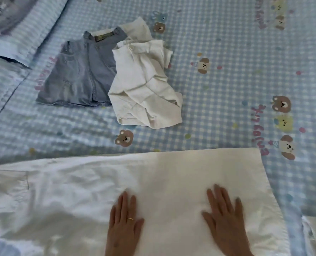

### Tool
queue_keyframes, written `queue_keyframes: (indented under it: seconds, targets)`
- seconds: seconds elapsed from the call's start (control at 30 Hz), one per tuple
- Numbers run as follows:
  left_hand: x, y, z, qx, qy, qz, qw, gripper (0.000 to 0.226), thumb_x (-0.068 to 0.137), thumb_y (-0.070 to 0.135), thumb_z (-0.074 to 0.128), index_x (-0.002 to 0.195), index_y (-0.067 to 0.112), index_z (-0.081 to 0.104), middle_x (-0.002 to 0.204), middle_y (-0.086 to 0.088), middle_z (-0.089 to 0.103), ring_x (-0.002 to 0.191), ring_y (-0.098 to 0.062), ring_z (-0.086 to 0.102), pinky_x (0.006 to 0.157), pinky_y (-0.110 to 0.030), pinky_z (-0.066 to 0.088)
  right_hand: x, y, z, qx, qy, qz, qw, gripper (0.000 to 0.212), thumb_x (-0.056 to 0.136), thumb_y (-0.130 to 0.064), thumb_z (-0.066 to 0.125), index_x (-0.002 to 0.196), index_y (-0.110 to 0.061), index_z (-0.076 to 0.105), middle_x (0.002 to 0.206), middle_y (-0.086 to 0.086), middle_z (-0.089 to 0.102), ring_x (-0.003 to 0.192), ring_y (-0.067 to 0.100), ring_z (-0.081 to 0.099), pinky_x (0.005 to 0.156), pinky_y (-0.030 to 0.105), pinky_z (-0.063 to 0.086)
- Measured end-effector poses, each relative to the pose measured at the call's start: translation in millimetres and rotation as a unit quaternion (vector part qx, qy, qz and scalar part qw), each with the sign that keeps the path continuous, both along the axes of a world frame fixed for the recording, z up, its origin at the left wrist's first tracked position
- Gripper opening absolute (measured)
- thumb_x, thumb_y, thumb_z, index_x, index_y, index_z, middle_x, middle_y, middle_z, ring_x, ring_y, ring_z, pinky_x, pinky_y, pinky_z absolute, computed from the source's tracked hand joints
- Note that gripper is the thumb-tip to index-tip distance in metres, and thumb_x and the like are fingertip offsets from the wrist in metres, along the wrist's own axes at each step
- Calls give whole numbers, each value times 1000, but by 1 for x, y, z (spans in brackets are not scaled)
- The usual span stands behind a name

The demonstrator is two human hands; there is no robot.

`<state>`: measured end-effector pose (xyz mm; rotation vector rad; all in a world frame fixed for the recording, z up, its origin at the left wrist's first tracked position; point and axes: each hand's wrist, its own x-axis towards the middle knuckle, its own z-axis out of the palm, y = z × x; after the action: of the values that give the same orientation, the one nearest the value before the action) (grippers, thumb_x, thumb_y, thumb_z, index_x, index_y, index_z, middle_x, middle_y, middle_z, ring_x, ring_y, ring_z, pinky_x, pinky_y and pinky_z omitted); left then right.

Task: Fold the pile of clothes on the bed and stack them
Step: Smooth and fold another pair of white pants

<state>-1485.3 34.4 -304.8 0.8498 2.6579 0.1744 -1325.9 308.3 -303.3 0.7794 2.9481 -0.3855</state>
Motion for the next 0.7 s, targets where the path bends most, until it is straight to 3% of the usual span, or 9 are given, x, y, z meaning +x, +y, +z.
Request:
queue_keyframes:
  seconds: [0.1,0.2,0.23,0.3,0.4,0.47,0.53,0.63,0.7]
  targets:
    - [-15,-77,6,-69,9,47,996,63,94,59,16,146,25,24,156,-6,21,144,-21,20,114,-31,11,15,18,-2,-27,-52,-62,996,58,96,-56,9,147,-30,20,158,-13,0,145,2,-3,106,49,26]
    - [-34,-142,24,-83,5,107,991,65,95,58,16,149,22,15,153,-12,27,134,-31,35,113,-32,15,6,8,8,-43,-88,-101,990,61,93,-61,4,149,-37,0,158,-15,-7,144,22,15,106,60,24]
    - [-44,-156,30,-84,4,120,989,66,95,56,16,150,19,13,155,-12,21,136,-31,30,113,-32,15,-6,-8,12,-45,-76,-112,990,63,93,-60,3,150,-33,4,160,-8,1,141,26,24,106,63,25]
    - [-67,-172,35,-92,8,119,989,67,97,53,15,148,11,19,157,-13,15,141,-28,21,114,-34,12,-36,-53,18,-33,-21,-92,995,61,96,-56,5,151,-30,9,158,0,16,146,13,12,105,56,26]
    - [-103,-210,36,-112,-29,130,985,70,97,53,13,141,5,38,150,-17,31,136,-31,35,110,-40,21,-98,-146,35,-63,13,49,997,55,98,-51,7,150,-33,5,158,-12,3,143,-2,-7,108,40,24]
    - [-121,-248,32,-129,-43,120,983,72,97,53,12,136,4,46,147,-14,36,130,-31,45,105,-43,27,-130,-194,38,-70,7,109,992,54,98,-50,6,147,-27,17,159,-11,-1,144,0,-9,114,33,14]
    - [-137,-294,32,-132,-25,104,985,73,97,55,10,136,5,46,147,-12,36,130,-29,45,105,-45,29,-162,-237,41,-65,5,132,989,64,98,-49,4,142,-15,37,158,-2,17,144,1,-8,114,36,20]
    - [-163,-339,40,-94,6,145,985,64,98,49,19,139,6,42,147,-20,36,133,-34,41,104,-52,32,-206,-297,53,-77,-1,135,988,75,99,-47,2,129,-3,55,141,15,44,137,21,38,96,50,46]
    - [-184,-366,45,-30,34,285,957,57,97,33,39,142,-1,33,146,-26,34,135,-38,35,107,-53,32,-238,-342,62,-101,-22,151,983,69,101,-43,8,128,-1,56,139,18,47,121,37,53,108,41,31]
